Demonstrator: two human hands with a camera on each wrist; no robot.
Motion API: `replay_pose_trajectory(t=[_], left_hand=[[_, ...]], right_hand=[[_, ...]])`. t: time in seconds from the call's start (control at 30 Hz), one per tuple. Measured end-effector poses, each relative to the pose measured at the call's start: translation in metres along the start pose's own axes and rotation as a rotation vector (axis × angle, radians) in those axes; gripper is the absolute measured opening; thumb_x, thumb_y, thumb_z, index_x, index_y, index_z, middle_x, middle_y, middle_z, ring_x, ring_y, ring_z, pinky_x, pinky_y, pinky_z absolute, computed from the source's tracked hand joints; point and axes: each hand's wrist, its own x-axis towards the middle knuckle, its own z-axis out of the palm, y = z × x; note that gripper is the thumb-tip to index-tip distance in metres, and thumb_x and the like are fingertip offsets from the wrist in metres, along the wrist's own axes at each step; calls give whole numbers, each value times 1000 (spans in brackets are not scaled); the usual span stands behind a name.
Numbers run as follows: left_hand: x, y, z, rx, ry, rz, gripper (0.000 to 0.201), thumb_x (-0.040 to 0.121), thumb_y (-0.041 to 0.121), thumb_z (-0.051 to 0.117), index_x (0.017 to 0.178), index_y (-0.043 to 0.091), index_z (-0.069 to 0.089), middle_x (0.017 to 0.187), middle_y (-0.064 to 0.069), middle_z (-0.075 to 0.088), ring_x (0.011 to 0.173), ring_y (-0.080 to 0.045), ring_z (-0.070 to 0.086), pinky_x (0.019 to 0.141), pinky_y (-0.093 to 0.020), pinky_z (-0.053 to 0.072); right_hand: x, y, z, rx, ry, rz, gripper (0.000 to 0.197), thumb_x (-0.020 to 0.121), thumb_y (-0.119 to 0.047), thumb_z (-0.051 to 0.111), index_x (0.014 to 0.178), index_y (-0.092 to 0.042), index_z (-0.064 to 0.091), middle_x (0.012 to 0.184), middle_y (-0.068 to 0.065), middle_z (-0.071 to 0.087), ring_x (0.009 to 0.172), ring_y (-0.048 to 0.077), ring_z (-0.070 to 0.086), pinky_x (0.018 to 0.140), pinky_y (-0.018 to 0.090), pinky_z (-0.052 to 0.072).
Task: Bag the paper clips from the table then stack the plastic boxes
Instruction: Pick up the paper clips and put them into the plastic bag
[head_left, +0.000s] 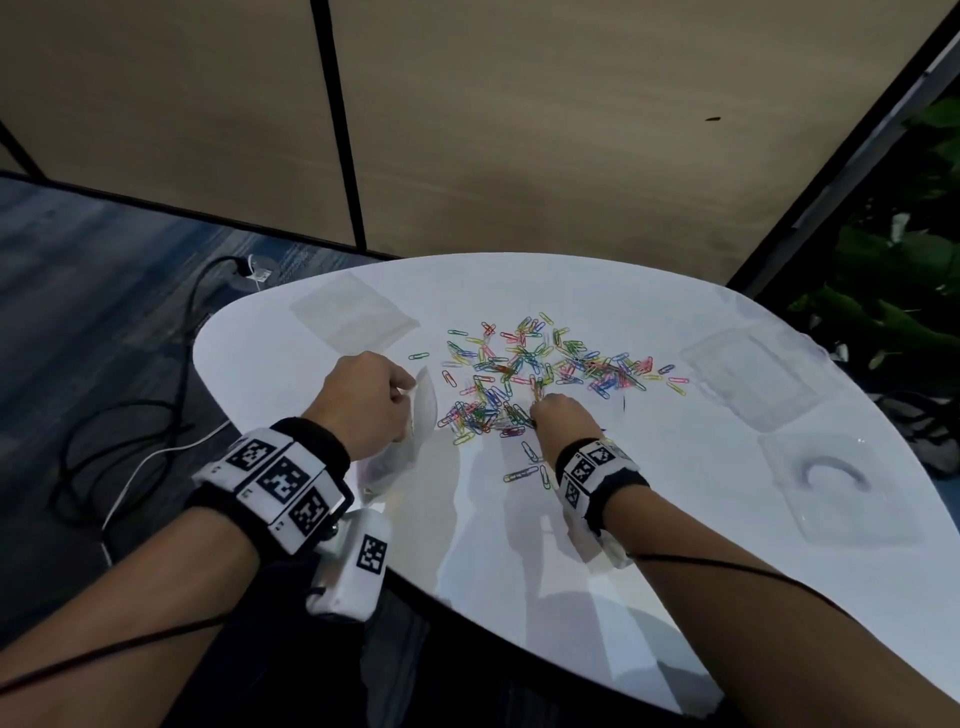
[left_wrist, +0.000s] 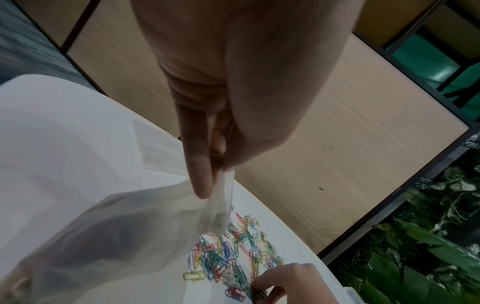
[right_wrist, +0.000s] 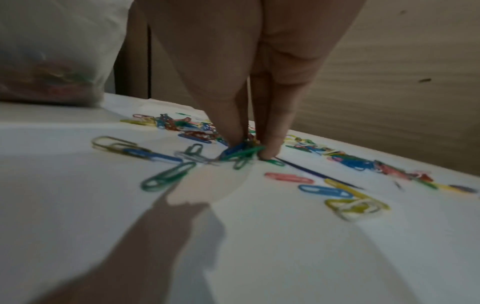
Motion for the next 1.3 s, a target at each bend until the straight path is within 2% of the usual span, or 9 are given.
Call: replay_pose_trajectory(t=[0.33, 0.43, 0.57, 0.7, 0.93, 1.03, 1.1, 1.2, 1.3], left_hand=[[0, 11, 8, -17, -61, 39, 31, 91, 3, 49, 115, 6, 69, 81, -15, 76, 67, -22, 75, 83, -28, 59], [0, 11, 8, -45, -63, 43, 31, 91, 2, 50, 116, 5, 68, 84, -16, 75, 67, -24, 76, 80, -30, 61], [-3, 13, 11, -89, -67, 58, 30, 92, 1, 52, 116, 4, 68, 88, -14, 72, 70, -27, 76, 82, -38, 62], [-8, 16, 16, -83, -64, 93, 28, 92, 2, 53, 115, 5, 69, 88, -11, 74, 69, -25, 76, 80, -36, 62], [-14, 16, 18, -84, -61, 124, 28, 91, 6, 56, 114, 10, 72, 87, -8, 77, 73, -18, 75, 84, -31, 59], [-14, 15, 16, -100, -62, 121, 28, 91, 5, 56, 113, 10, 72, 89, -9, 77, 77, -19, 75, 86, -33, 59], [-13, 14, 16, -100, -64, 116, 29, 91, 5, 56, 116, 10, 71, 90, -10, 77, 81, -19, 74, 89, -33, 58], [-13, 11, 14, -105, -54, 118, 30, 91, 5, 55, 117, 9, 71, 96, -11, 77, 86, -20, 74, 92, -36, 57], [-11, 7, 8, -106, -25, 102, 31, 92, 2, 53, 117, 8, 71, 105, -13, 73, 90, -25, 73, 93, -38, 57]], right_hand=[[10, 68, -6, 984, -51, 459, 15, 73, -20, 81, 86, -14, 80, 87, 0, 77, 82, 15, 72, 86, 33, 58], [-1, 64, -27, 1444, -90, 442, 40, 71, -19, 84, 105, -1, 73, 98, 13, 75, 89, 22, 73, 88, 36, 58], [-30, 20, -72, 1902, -272, 215, 29, 82, 3, 72, 109, 13, 67, 105, 20, 72, 92, 23, 72, 76, 23, 59], [-50, -28, -85, 1800, -369, 129, 17, 84, 7, 67, 100, 13, 69, 90, 19, 73, 80, 22, 71, 76, 24, 60], [-44, -68, -67, 1385, -98, 133, 20, 75, 3, 65, 93, 1, 75, 89, 16, 72, 77, 22, 68, 87, 39, 59], [-50, -70, -73, 921, -63, -59, 21, 75, -9, 68, 92, -15, 79, 70, -5, 65, 65, 5, 58, 63, 10, 48], [-56, -71, -80, 731, -49, -165, 20, 84, -10, 61, 91, -17, 79, 72, -3, 66, 61, 5, 54, 54, 11, 39], [-55, -63, -86, 902, -8, -189, 23, 86, -5, 59, 92, -16, 79, 89, 6, 75, 78, 16, 70, 73, 25, 56], [-44, -28, -82, 1118, 3, -43, 19, 87, 0, 63, 99, -8, 75, 97, 14, 74, 75, 20, 70, 69, 27, 61]])
